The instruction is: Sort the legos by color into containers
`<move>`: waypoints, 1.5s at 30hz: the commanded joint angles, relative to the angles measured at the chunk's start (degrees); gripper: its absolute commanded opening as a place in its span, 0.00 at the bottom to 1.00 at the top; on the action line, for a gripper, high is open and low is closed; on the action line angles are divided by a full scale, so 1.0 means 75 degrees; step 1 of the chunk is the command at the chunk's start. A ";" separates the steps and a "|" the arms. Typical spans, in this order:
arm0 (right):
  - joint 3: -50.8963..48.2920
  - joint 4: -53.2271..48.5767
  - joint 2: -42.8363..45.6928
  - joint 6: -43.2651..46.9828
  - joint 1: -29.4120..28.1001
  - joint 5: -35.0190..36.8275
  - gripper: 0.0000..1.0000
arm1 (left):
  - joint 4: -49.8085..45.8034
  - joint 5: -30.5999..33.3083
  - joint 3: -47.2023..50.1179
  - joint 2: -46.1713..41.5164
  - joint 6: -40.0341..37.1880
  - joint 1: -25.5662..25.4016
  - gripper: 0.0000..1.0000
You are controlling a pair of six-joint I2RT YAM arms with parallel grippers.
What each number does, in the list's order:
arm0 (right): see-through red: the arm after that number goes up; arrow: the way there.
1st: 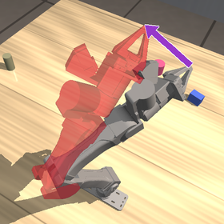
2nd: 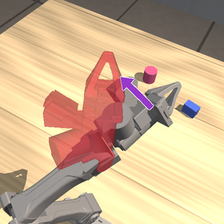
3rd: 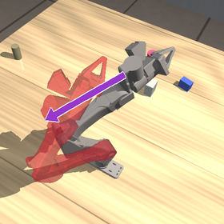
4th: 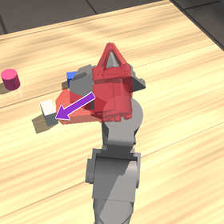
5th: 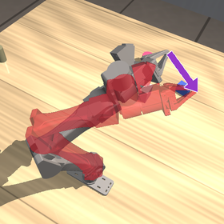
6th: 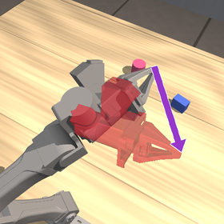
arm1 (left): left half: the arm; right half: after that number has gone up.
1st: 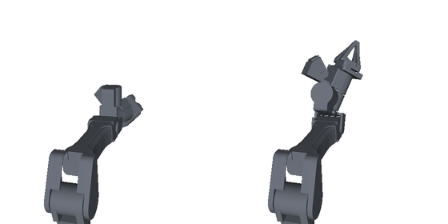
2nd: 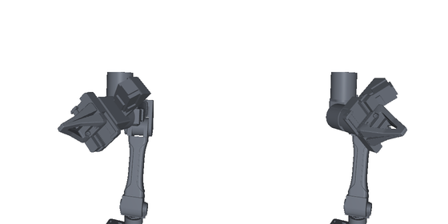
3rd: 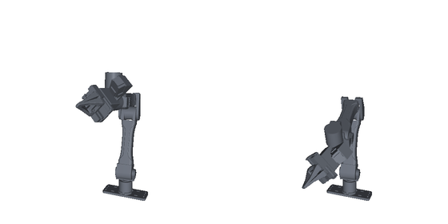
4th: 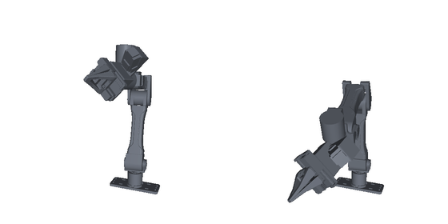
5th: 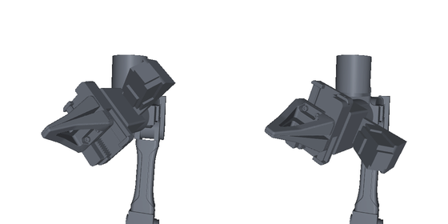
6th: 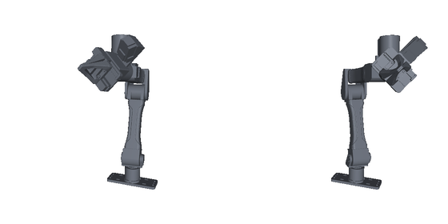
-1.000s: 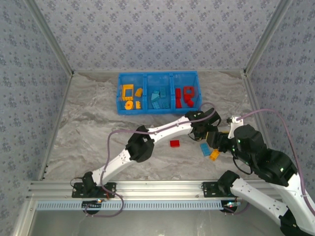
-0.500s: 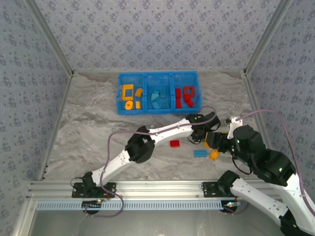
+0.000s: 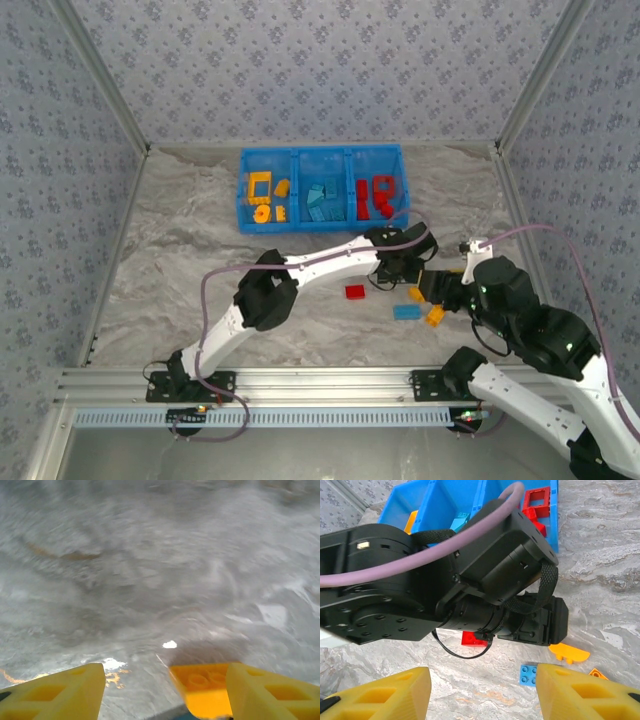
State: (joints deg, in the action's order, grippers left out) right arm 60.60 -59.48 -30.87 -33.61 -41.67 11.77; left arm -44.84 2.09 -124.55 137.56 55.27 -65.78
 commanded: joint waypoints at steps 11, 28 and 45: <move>0.0331 0.0422 0.0740 0.0522 -0.0053 -0.0166 0.64 | 0.0351 -0.1204 -0.0137 -0.0055 -0.6685 -0.0336 0.70; 0.0300 0.0477 0.0732 0.0461 -0.0047 -0.0239 0.65 | 0.0281 -0.1844 -0.0441 0.0606 -0.9059 -0.0345 0.72; 0.0217 0.0453 0.0766 0.0332 -0.0047 -0.0207 0.64 | -0.0143 -0.1923 -0.1507 0.1452 -0.9072 -0.0342 0.50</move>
State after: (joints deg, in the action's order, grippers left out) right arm 61.95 -56.80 -25.76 -30.85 -41.67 10.66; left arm -43.88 -11.38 -133.45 146.52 -12.10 -67.90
